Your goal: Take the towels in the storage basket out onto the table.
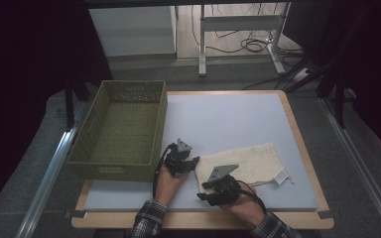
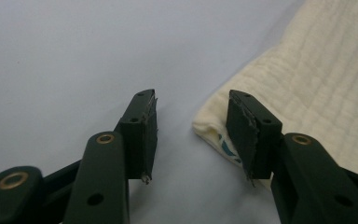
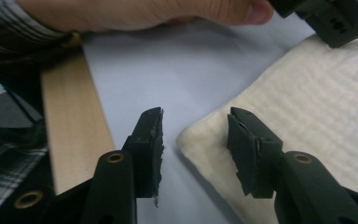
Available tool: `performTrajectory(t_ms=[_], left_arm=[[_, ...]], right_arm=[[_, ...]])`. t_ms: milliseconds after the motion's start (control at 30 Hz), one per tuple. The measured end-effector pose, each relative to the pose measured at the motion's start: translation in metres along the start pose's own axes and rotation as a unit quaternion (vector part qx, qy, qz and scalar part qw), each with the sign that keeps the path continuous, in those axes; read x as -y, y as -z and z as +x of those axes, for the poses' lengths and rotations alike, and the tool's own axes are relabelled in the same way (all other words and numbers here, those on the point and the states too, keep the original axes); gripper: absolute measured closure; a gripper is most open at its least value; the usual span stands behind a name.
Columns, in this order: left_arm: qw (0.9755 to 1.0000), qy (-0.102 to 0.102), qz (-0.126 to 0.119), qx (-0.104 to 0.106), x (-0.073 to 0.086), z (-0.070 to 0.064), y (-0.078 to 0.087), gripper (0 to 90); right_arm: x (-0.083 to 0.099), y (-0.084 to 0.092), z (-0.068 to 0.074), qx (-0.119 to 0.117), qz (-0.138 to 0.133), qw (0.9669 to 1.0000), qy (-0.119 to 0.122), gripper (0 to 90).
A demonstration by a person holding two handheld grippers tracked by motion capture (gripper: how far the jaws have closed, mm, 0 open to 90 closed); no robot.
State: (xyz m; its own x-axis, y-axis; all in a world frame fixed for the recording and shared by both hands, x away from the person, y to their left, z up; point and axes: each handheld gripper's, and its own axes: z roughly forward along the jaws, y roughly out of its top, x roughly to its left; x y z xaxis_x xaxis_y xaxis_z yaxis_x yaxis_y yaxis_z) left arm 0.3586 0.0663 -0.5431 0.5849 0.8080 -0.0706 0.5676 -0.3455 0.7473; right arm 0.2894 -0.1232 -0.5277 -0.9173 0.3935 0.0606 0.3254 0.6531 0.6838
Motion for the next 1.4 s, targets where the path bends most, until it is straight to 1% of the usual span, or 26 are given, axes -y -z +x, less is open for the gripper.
performTrajectory(t_ms=[33, 67, 100, 133, 200, 233, 267, 300, 333, 367, 400, 433, 467, 500, 533, 567, 600, 667, 733, 833, 967, 1067, 1233, 1333, 1400], left_arm=[[1.0, 0.0, -0.001, 0.0, 0.0, 0.0, 0.0, 53.1], [1.0, 0.0, -0.002, 0.0, 0.0, 0.0, 0.0, 53.1], [1.0, 0.001, -0.003, -0.001, 0.0, 0.0, 0.0, 53.1], [1.0, 0.0, -0.001, 0.0, 0.0, 0.0, 0.0, 53.3], [1.0, 0.0, 0.001, -0.001, 0.0, 0.0, 0.0, 55.3], [1.0, -0.002, -0.001, 0.0, 0.0, 0.0, 0.0, 57.5], [0.9999, -0.008, -0.001, 0.008, 0.0, -0.001, 0.0, 61.6], [0.9997, -0.016, -0.002, 0.019, 0.0, -0.002, 0.0, 67.8], [0.9993, -0.027, 0.001, 0.027, -0.001, -0.002, 0.0, 76.5], [0.9991, -0.029, 0.001, 0.031, -0.001, -0.003, 0.0, 81.1], [0.999, -0.027, 0.001, 0.035, -0.001, -0.002, 0.0, 83.8], [0.9989, -0.019, 0.001, 0.042, -0.001, -0.001, 0.0, 84.4], [0.9986, -0.008, 0.0, 0.053, -0.001, 0.002, -0.001, 84.6], [0.9983, -0.002, 0.001, 0.058, -0.001, 0.004, -0.001, 85.2], [0.9982, 0.0, 0.0, 0.06, -0.002, 0.005, -0.001, 85.8], [0.9986, -0.004, -0.006, 0.053, -0.003, 0.004, -0.001, 86.2], [0.9986, -0.007, -0.01, 0.051, -0.004, 0.004, 0.0, 86.4], [0.9985, -0.005, -0.018, 0.051, -0.008, 0.002, 0.001, 86.1], [0.9984, -0.008, -0.027, 0.049, -0.014, -0.001, 0.003, 85.9], [0.9982, -0.017, -0.035, 0.046, -0.022, -0.007, 0.006, 85.8], [0.9975, -0.028, -0.048, 0.045, -0.033, -0.013, 0.008, 85.7], [0.9969, -0.038, -0.051, 0.047, -0.041, -0.017, 0.007, 85.5], [0.9957, -0.054, -0.056, 0.051, -0.054, -0.027, 0.001, 85.4], [0.9948, -0.058, -0.059, 0.059, -0.061, -0.031, -0.004, 85.4], [0.994, -0.065, -0.061, 0.063, -0.065, -0.035, -0.008, 85.3]], right_arm=[[0.0, 0.0, 0.001, 0.007, 0.001, 1.0, 0.005, 60.9], [0.0, 0.0, 0.002, 0.024, 0.005, 0.9995, 0.017, 67.6], [0.0, 0.0, 0.002, 0.033, 0.006, 0.9991, 0.026, 72.0], [0.0, 0.0, 0.001, 0.037, 0.005, 0.999, 0.026, 75.5], [0.001, 0.0, -0.003, 0.033, 0.002, 0.9994, 0.012, 82.6], [0.001, 0.001, -0.006, 0.027, 0.001, 0.9996, 0.003, 83.8], [0.001, 0.001, -0.009, 0.02, 0.0, 0.9998, -0.004, 84.5], [0.002, 0.001, -0.01, 0.015, -0.002, 0.9998, -0.009, 84.8], [0.002, 0.001, -0.011, 0.011, -0.004, 0.9999, -0.012, 85.1], [0.002, 0.001, -0.012, 0.008, -0.005, 0.9998, -0.015, 85.3], [0.003, 0.002, -0.013, 0.005, -0.007, 0.9998, -0.017, 85.4], [0.003, 0.002, -0.014, 0.004, -0.007, 0.9998, -0.017, 85.4], [0.002, 0.002, -0.013, 0.001, -0.007, 0.9999, -0.016, 85.5], [0.002, 0.002, -0.013, -0.007, -0.008, 0.9998, -0.019, 85.5], [0.002, 0.002, -0.013, -0.008, -0.009, 0.9997, -0.019, 85.5], [0.001, 0.003, -0.012, -0.006, -0.009, 0.9998, -0.018, 85.4], [0.0, 0.004, -0.011, -0.002, -0.01, 0.9999, -0.013, 85.4], [-0.001, 0.009, -0.01, 0.001, -0.018, 0.9998, -0.012, 85.4], [-0.003, 0.014, -0.01, 0.005, -0.024, 0.9996, -0.011, 85.3], [-0.003, 0.025, -0.012, 0.006, -0.036, 0.9992, -0.015, 85.3], [-0.002, 0.038, -0.015, 0.017, -0.048, 0.9986, -0.017, 85.2], [0.001, 0.049, -0.019, 0.025, -0.058, 0.9978, -0.022, 85.2], [0.007, 0.064, -0.026, 0.042, -0.066, 0.9964, -0.031, 85.2], [0.013, 0.074, -0.031, 0.05, -0.073, 0.9953, -0.039, 85.2], [0.017, 0.078, -0.034, 0.055, -0.074, 0.9946, -0.046, 85.2]])
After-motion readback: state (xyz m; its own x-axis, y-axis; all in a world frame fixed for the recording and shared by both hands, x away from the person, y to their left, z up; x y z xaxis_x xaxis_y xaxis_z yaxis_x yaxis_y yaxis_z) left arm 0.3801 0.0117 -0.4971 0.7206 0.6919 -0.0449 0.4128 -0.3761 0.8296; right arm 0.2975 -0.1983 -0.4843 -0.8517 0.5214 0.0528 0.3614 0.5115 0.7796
